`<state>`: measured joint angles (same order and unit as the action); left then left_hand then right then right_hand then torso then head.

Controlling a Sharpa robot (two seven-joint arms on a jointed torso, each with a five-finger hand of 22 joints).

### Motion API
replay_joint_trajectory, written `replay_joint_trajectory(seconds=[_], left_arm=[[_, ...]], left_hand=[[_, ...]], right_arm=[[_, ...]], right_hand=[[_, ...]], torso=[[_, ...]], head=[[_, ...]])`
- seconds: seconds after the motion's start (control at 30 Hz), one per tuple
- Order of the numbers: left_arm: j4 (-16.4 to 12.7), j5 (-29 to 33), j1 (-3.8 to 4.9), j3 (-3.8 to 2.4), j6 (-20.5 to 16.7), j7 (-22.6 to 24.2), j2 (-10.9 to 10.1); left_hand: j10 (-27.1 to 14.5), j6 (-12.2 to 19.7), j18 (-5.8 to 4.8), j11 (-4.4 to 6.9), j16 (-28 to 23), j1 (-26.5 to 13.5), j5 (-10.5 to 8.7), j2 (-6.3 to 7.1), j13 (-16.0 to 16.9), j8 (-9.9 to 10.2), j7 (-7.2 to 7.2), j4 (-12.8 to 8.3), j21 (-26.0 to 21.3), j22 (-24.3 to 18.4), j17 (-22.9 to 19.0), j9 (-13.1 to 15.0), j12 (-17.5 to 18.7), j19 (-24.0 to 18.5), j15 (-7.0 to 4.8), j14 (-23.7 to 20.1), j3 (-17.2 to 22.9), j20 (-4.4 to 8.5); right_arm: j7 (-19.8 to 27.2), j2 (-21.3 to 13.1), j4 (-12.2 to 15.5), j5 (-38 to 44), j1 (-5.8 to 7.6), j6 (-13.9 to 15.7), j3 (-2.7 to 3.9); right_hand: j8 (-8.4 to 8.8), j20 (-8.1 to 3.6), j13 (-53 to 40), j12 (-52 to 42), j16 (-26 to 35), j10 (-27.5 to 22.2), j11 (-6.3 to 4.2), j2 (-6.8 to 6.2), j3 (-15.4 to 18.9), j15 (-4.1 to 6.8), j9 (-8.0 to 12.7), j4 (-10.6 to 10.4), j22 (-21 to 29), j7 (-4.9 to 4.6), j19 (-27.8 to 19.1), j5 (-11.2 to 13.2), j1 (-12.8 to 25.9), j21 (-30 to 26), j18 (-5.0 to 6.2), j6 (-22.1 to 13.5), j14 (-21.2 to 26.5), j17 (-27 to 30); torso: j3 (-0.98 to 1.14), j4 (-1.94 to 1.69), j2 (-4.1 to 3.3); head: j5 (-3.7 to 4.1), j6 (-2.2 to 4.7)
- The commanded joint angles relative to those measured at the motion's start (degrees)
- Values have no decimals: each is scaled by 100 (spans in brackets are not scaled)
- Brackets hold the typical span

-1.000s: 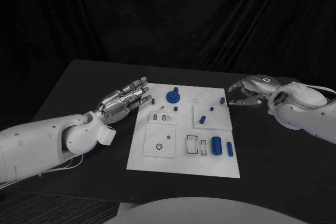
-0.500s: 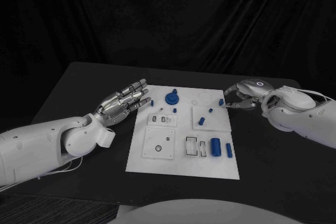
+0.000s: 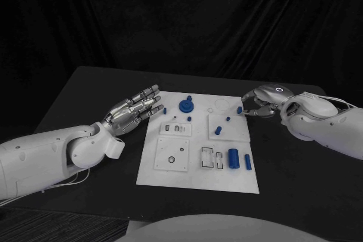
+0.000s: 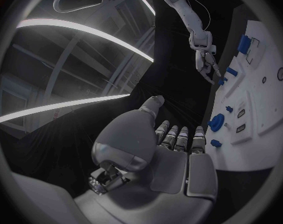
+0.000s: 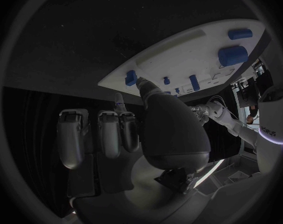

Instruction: Assemble the parts on the task board

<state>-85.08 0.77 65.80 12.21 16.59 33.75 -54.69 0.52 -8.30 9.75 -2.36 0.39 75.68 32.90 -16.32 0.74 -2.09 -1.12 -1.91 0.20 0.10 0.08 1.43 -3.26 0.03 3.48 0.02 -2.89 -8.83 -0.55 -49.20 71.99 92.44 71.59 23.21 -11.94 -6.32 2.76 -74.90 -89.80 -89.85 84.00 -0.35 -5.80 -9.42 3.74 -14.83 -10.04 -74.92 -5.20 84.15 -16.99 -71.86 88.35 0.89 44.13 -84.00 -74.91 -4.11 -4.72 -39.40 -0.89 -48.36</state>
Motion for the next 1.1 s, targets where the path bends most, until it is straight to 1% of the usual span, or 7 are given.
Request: replay_joint_trajectory(seconds=[0.03, 0.2, 0.3, 0.5, 0.7, 1.0, 1.1], left_arm=[[-7, 2, -7, -4, 94, 51, 11], [-3, 2, -8, -4, 98, 52, 14], [0, 2, -8, -4, 102, 52, 16], [4, 2, -10, -4, 111, 50, 20], [14, 2, -11, -4, 118, 50, 26], [21, 2, -13, -4, 130, 42, 32], [22, 2, -14, -4, 134, 39, 33]], left_hand=[[14, 23, -43, -43, -39, -71, 20, 4, 6, -34, -4, -35, -20, -10, -8, 0, -18, -3, 48, -2, -6, -38], [14, 23, -43, -43, -39, -71, 20, 4, 6, -34, -4, -35, -20, -10, -8, 0, -18, -3, 48, -2, -6, -38], [14, 23, -43, -43, -39, -71, 20, 4, 6, -34, -4, -35, -20, -10, -8, 0, -18, -3, 48, -2, -6, -38], [12, 32, -43, -42, -39, -78, 19, 0, 4, -31, -7, -40, -20, -10, -8, -2, -13, -3, 49, -2, 0, -40], [12, 32, -43, -42, -39, -78, 19, 0, 4, -31, -7, -40, -20, -10, -8, -2, -13, -3, 49, -2, 0, -40], [12, 32, -43, -42, -39, -78, 19, 0, 4, -31, -7, -40, -20, -10, -8, -2, -13, -3, 49, -2, 0, -40], [12, 32, -43, -42, -39, -78, 19, 0, 4, -31, -7, -40, -20, -10, -8, -2, -13, -3, 49, -2, 0, -40]], right_arm=[[-19, 19, -29, 31, -14, 105, 3], [-13, 67, -84, 31, -17, 83, 3], [-7, 106, -132, 31, -27, 63, 3], [18, 180, -218, 31, -57, 36, 3], [48, 248, -283, 31, -80, 23, 3], [82, 334, -378, 31, -96, 3, 3], [91, 356, -403, 31, -101, -3, 3]], right_hand=[[-41, 18, -1510, -20, -15, 600, 42, 32, -7, -32, -3, -27, -1440, -11, 480, -28, -47, -11, -38, 46, -600, -1509], [-85, 22, -1510, -20, -15, 600, 47, 38, -5, -37, -23, -30, -1440, -15, 480, -39, -45, -12, -38, 114, -600, -1509], [-109, 23, -1510, -20, -15, 600, 48, 35, 1, -39, -35, -32, -1440, -16, 481, -21, -40, -10, -38, 151, -600, -1509], [-166, 29, -1510, -20, -15, 600, 52, 34, 22, -43, -76, -40, -1440, -19, 480, 112, -28, -13, -37, 219, -600, -1509], [-237, 30, -1510, -20, -15, 600, 51, 48, 27, -43, -128, -37, -1438, -16, 478, 160, -35, -17, -36, 312, -600, -1509], [-323, 26, -1510, -20, -15, 600, 43, 68, 11, -37, -210, 4, -1438, -6, 478, 8, -85, -18, -36, 402, -600, -1509], [-405, 21, -1510, -20, -15, 600, 35, 77, -3, -31, -273, 39, -1437, 4, 477, -127, -118, -20, -35, 477, -600, -1509]], torso=[[1, -4, -1], [-2, 2, -1], [-4, 0, -2], [-3, 1, -2], [0, -1, -2], [0, 2, -3], [0, -1, -5]], head=[[8, -19], [6, -27], [6, -28], [3, -43], [7, -60], [9, -84], [11, -89]])
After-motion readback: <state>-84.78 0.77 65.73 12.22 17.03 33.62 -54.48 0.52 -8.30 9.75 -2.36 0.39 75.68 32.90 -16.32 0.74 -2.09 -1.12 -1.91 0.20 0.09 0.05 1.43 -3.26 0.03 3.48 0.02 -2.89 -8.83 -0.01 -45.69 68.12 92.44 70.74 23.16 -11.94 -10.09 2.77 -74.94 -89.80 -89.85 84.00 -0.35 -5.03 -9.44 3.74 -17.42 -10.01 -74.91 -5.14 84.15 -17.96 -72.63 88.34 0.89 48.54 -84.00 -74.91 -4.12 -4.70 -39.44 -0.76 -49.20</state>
